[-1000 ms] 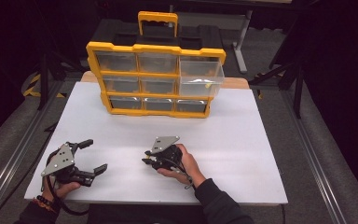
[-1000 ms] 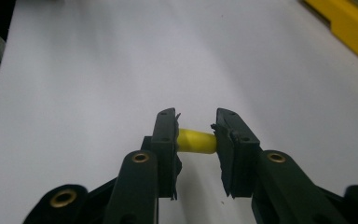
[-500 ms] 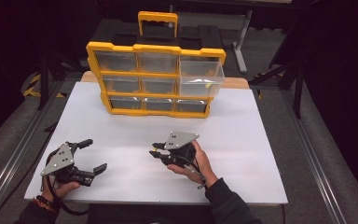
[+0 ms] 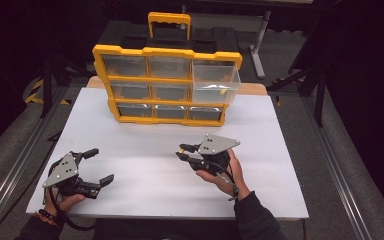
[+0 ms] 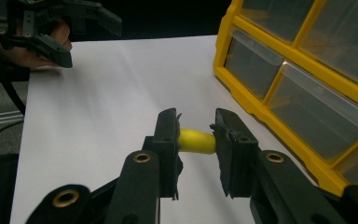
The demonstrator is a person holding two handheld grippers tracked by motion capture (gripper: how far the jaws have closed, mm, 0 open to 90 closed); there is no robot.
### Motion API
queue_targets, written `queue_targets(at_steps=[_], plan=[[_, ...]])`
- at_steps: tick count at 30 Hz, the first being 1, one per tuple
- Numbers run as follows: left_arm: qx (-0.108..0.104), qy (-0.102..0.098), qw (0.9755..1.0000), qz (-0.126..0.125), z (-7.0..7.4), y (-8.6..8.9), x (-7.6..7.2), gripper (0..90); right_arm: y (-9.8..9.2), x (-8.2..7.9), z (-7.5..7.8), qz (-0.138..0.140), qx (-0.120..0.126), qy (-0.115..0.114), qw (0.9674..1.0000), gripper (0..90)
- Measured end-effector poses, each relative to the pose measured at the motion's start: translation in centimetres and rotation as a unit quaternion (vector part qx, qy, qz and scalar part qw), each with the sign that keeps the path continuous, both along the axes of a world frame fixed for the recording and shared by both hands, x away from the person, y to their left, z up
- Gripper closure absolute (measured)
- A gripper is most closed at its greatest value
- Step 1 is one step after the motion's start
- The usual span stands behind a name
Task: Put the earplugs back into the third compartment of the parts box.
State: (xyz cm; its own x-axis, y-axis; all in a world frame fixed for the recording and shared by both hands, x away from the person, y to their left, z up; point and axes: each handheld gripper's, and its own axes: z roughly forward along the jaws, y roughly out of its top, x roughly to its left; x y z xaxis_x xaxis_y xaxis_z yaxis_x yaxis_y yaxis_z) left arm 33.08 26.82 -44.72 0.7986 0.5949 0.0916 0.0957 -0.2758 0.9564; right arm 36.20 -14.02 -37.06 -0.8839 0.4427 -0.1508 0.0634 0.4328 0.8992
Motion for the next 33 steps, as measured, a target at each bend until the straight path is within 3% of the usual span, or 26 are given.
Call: queue_targets(at_steps=[11,14,18,19,20,33], plan=[[-0.009,0.006,0.9999,0.004,-0.1,0.2,0.3,3.7,-3.5,-0.3,2.6,-0.035,0.020,-0.023,0.9989,71.5],[-0.009,0.005,0.9999,0.003,-0.1,0.2,0.3,3.8,-4.3,-0.2,3.9,-0.044,0.019,-0.035,0.9982,71.5],[-0.009,0.008,0.9999,0.001,-0.1,0.3,0.4,3.7,-5.3,0.1,6.9,-0.054,0.015,-0.062,0.9966,71.5],[-0.013,0.007,0.9999,0.002,-0.1,0.3,0.5,3.7,-5.3,0.1,6.9,-0.054,0.015,-0.062,0.9966,71.5],[-0.014,0.007,0.9999,0.002,-0.2,0.4,0.5,3.7,-5.6,0.2,8.2,-0.058,0.015,-0.075,0.9954,71.5],[-0.019,0.014,0.9997,0.002,-0.2,0.5,0.7,3.8,-6.3,1.9,13.8,-0.079,0.027,-0.120,0.9893,71.4]])
